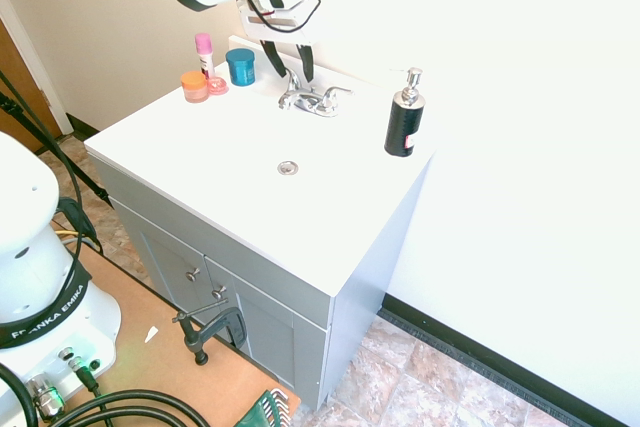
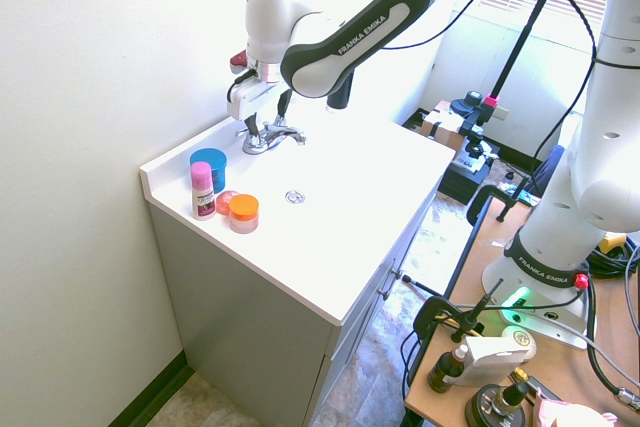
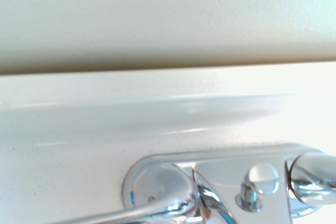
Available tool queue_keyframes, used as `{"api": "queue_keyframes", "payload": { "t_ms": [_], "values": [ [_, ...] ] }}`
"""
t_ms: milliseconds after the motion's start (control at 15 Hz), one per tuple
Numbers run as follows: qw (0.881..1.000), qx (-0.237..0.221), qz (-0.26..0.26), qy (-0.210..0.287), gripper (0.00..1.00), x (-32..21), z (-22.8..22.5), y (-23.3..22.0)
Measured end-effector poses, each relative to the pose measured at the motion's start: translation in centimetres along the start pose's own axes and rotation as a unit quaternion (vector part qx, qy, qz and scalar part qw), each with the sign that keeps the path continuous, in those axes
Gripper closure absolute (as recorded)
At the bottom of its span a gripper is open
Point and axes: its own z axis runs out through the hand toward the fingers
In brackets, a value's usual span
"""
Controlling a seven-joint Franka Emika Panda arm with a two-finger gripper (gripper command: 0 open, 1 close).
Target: Turn off the hot water
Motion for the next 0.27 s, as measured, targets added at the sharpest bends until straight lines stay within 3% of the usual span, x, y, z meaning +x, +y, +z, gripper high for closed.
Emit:
{"api": "queue_keyframes", "payload": {
  "t_ms": [267],
  "values": [
    [0.999,0.008,0.017,-0.046,0.00,-0.1,-2.4,6.1]
  ]
}}
